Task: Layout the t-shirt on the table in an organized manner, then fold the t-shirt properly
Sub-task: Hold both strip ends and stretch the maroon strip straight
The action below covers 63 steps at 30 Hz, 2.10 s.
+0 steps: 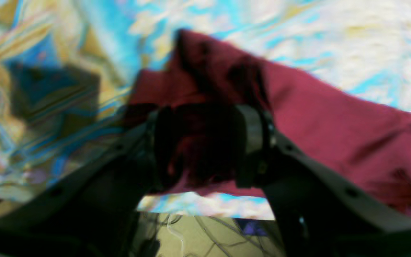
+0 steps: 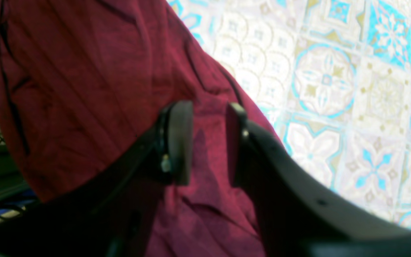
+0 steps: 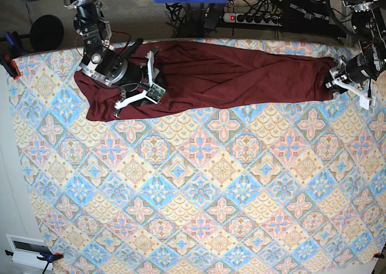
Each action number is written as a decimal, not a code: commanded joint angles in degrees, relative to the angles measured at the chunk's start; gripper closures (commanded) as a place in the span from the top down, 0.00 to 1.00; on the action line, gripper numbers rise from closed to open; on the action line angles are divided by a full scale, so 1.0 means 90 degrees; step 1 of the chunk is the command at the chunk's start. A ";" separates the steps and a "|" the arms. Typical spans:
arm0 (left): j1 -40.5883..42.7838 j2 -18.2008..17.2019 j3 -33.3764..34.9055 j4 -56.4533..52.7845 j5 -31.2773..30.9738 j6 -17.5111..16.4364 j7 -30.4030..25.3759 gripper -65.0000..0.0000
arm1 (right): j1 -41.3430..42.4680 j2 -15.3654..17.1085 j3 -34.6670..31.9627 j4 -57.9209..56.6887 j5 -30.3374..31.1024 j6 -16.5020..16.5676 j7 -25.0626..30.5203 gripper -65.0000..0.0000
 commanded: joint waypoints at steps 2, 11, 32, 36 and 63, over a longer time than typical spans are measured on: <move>0.0084 -0.0162 -0.0075 0.0174 -0.0212 -0.0002 -0.0045 0.41 | 0.0056 0.0015 0.0022 0.0118 0.0062 -0.0030 0.0150 0.24; 0.0143 -0.0210 -0.0075 0.0164 -0.0290 -0.0012 -0.0045 0.61 | 0.0056 0.0015 0.0032 0.0118 0.0062 -0.0030 0.0150 0.24; -0.0199 -0.0298 -0.0036 -0.0686 0.0599 -0.0022 -0.0084 0.63 | 0.0046 0.0015 0.0003 0.0127 0.0062 -0.0030 0.0150 0.24; -0.0287 -0.0289 -0.0016 -0.0715 0.0726 -0.0022 -0.0084 0.63 | 0.0046 0.0015 0.0003 0.0137 0.0062 -0.0030 0.0150 0.24; -0.0375 0.0151 0.0716 -0.1233 0.0706 -0.0745 -0.0054 0.42 | 0.0046 0.0015 0.0003 0.0147 0.0062 -0.0030 0.0150 0.24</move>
